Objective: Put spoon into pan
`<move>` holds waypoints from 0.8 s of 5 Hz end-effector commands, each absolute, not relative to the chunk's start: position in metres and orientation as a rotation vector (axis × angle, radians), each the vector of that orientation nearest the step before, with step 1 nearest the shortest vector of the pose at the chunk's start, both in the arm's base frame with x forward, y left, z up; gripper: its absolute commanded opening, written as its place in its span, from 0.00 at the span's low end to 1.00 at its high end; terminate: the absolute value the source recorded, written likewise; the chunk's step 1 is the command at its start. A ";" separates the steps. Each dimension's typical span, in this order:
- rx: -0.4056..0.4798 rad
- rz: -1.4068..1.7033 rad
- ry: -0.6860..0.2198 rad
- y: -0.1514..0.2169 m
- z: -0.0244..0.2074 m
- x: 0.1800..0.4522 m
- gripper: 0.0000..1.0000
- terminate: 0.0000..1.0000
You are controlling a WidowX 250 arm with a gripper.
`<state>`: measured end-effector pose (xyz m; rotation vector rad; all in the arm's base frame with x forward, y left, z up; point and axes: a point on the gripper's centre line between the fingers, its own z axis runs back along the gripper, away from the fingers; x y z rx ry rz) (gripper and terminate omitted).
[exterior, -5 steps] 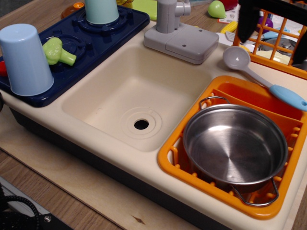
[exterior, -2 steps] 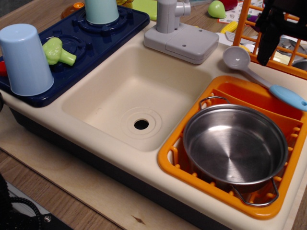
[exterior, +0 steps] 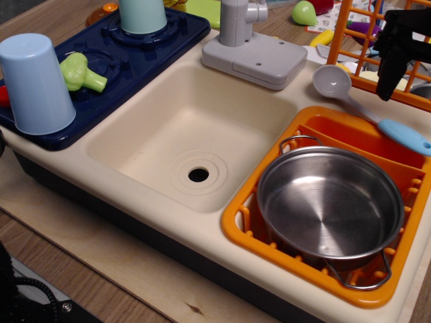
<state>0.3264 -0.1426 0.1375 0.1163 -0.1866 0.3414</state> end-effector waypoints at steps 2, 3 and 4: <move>0.088 0.343 -0.206 -0.140 0.137 0.313 1.00 0.00; 0.084 0.324 -0.192 -0.138 0.126 0.310 0.00 0.00; 0.081 0.318 -0.193 -0.138 0.125 0.308 0.00 0.00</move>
